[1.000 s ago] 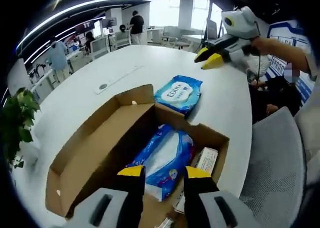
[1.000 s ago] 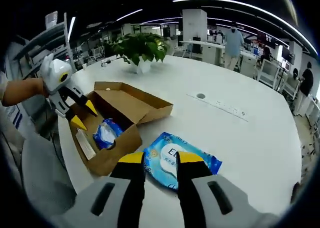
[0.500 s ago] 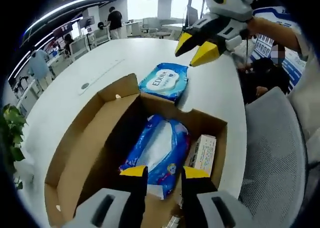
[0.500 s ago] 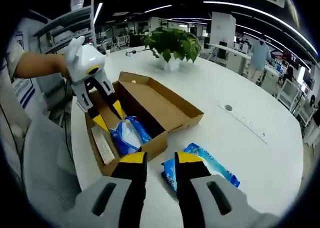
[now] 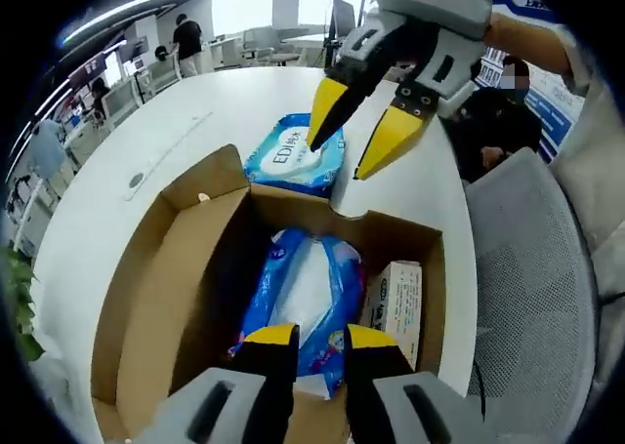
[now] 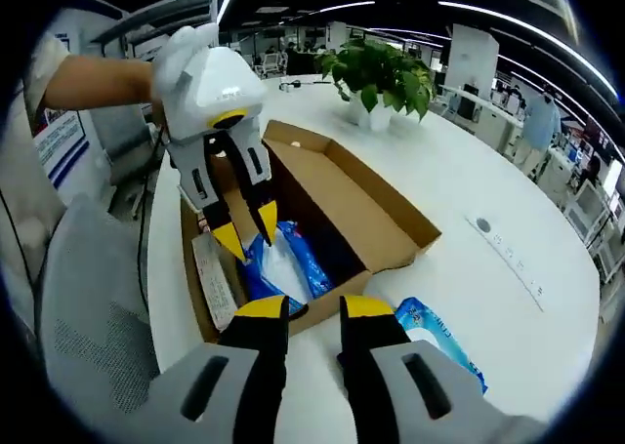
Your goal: Operate the shoe box by opening the lid, removing the specified soft item, and placing it in the target area until the item is outside and the box remains undamaged.
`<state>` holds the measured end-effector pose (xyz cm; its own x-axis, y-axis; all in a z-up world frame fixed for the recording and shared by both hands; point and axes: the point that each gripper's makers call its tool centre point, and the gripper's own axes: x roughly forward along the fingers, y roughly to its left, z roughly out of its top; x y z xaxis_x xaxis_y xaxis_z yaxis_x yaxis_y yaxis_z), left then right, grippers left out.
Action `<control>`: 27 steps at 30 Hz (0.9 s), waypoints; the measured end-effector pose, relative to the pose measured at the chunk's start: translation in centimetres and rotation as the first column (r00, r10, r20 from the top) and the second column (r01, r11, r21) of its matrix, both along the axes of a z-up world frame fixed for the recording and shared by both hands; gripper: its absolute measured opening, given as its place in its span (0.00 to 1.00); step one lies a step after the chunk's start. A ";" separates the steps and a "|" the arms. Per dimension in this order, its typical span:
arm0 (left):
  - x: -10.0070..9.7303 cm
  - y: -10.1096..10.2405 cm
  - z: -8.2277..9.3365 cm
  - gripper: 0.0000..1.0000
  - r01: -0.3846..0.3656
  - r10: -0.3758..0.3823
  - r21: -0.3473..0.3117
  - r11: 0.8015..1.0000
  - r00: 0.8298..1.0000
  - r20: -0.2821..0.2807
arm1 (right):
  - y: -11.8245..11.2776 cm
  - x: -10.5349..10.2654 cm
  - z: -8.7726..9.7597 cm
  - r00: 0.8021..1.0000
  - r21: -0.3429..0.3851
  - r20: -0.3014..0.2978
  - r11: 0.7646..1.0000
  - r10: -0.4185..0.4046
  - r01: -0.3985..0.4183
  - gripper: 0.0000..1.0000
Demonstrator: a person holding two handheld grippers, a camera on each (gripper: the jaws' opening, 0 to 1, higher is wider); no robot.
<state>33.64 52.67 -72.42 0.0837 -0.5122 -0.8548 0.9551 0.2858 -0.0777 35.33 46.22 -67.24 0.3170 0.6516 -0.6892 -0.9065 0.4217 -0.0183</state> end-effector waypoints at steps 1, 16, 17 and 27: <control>-0.1 0.1 -0.1 0.17 0.006 -0.006 0.009 1.000 1.000 -0.004 | 0.2 0.1 -0.2 1.000 -0.006 0.000 1.000 0.007 -0.007 0.19; -0.5 1.0 -2.1 0.04 0.100 -0.098 0.106 0.989 0.995 -0.023 | 2.9 0.9 -2.3 0.998 -0.041 -0.011 0.997 0.066 -0.067 0.18; -0.6 1.0 -2.2 0.03 0.100 -0.098 0.106 0.989 0.995 -0.023 | 3.2 1.0 -2.5 0.998 -0.042 -0.016 0.997 0.069 -0.069 0.18; -0.5 1.6 -1.7 0.00 0.076 -0.076 0.077 0.994 0.997 -0.004 | 5.1 1.3 -4.6 0.995 -0.078 -0.033 0.992 0.095 -0.097 0.14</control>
